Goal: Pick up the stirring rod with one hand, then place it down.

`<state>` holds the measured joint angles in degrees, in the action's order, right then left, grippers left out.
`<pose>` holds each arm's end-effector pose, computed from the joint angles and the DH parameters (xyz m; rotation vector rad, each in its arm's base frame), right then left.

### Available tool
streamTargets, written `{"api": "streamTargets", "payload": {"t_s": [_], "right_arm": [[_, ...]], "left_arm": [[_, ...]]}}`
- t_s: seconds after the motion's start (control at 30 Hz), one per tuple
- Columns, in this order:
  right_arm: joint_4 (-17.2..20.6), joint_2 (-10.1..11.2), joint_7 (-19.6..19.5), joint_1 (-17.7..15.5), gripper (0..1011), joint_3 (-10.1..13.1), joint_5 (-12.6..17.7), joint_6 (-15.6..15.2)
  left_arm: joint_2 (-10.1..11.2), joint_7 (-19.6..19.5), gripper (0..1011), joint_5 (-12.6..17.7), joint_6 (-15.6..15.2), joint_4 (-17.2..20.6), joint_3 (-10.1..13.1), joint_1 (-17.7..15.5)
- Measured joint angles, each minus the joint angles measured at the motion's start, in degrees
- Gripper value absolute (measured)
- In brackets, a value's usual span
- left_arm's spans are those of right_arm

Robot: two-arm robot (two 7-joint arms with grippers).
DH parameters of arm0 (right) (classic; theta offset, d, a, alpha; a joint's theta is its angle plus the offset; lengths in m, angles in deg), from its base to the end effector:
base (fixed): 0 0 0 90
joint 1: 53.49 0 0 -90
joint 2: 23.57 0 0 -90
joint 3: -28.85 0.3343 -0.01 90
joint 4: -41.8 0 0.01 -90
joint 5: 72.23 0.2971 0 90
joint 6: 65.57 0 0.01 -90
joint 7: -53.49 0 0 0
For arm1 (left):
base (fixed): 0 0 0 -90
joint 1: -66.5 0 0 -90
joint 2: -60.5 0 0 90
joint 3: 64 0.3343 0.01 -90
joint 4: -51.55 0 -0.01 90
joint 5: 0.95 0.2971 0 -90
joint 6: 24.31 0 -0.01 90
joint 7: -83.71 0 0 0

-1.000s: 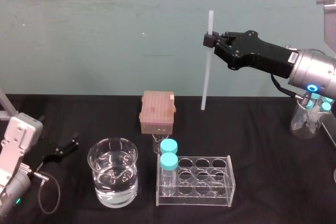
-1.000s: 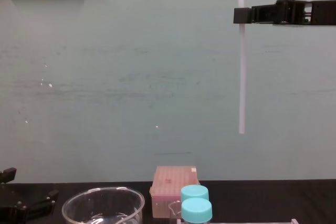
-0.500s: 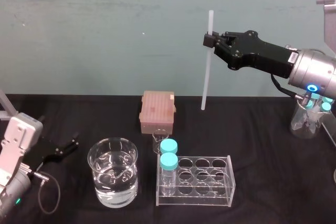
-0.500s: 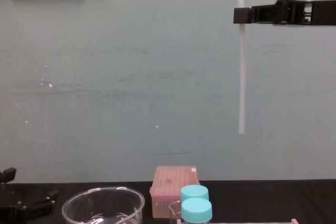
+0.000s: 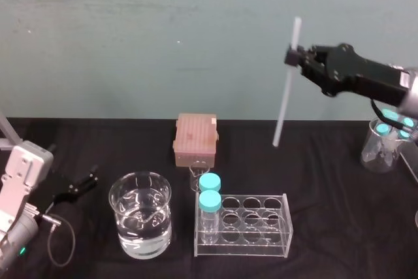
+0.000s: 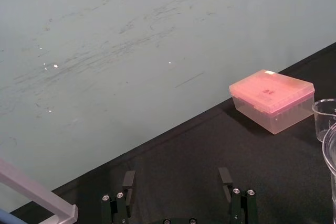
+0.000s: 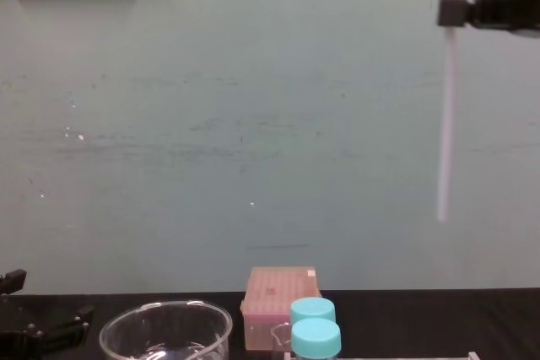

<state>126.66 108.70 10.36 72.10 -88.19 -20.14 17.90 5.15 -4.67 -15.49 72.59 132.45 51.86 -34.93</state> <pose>0.4445 -0.1440 -0.1399 0.0778 -0.0745 -0.4621 0.3542 0.1110 -0.3358 0.3047 -0.2851 1.2480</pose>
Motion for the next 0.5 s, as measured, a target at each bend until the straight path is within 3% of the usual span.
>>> {"api": "streamTargets", "payload": {"t_s": [0.13,0.23,0.5], "right_arm": [[2.1,3.5,2.0,-3.8,67,0.4,0.9,1.0],[2.7,4.9,3.1,-5.4,67,0.4,0.9,2.0],[0.9,4.9,6.5,-7.4,67,-0.7,-1.2,6.3]], "left_arm": [[0.0,0.0,1005,0.0,0.0,0.0,0.0,0.0],[0.0,0.0,1005,0.0,0.0,0.0,0.0,0.0],[0.0,0.0,1005,0.0,0.0,0.0,0.0,0.0]]}}
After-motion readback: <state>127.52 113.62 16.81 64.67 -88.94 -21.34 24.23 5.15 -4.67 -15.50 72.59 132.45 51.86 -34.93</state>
